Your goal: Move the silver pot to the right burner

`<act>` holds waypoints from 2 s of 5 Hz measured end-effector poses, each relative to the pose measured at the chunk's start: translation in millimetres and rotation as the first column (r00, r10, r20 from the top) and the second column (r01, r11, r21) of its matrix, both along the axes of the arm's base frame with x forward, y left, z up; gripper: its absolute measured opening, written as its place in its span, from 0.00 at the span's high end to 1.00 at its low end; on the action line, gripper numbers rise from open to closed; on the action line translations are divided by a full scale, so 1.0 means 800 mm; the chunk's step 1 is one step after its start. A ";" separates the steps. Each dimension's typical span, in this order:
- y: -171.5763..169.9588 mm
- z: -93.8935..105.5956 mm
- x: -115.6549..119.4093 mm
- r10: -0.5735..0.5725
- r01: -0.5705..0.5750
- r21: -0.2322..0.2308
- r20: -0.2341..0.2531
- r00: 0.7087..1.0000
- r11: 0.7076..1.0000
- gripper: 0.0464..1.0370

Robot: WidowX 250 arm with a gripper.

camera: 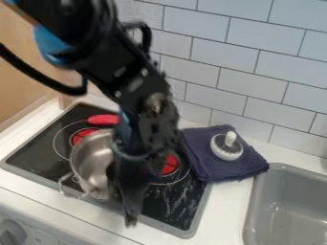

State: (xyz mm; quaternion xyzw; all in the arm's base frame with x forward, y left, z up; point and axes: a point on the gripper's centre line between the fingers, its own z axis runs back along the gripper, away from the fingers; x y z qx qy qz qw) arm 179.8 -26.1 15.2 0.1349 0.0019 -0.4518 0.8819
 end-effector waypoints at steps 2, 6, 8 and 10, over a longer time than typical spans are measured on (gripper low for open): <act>-0.013 -0.023 0.000 -0.108 0.109 0.015 -0.064 0.992 0.994 0.98; -0.025 -0.023 -0.002 -0.165 0.162 -0.038 -0.086 0.983 0.986 0.96; -0.021 0.010 0.009 -0.122 0.123 -0.065 0.022 0.992 0.990 0.52; -0.008 0.035 -0.007 -0.083 0.089 -0.088 0.065 0.994 0.992 0.02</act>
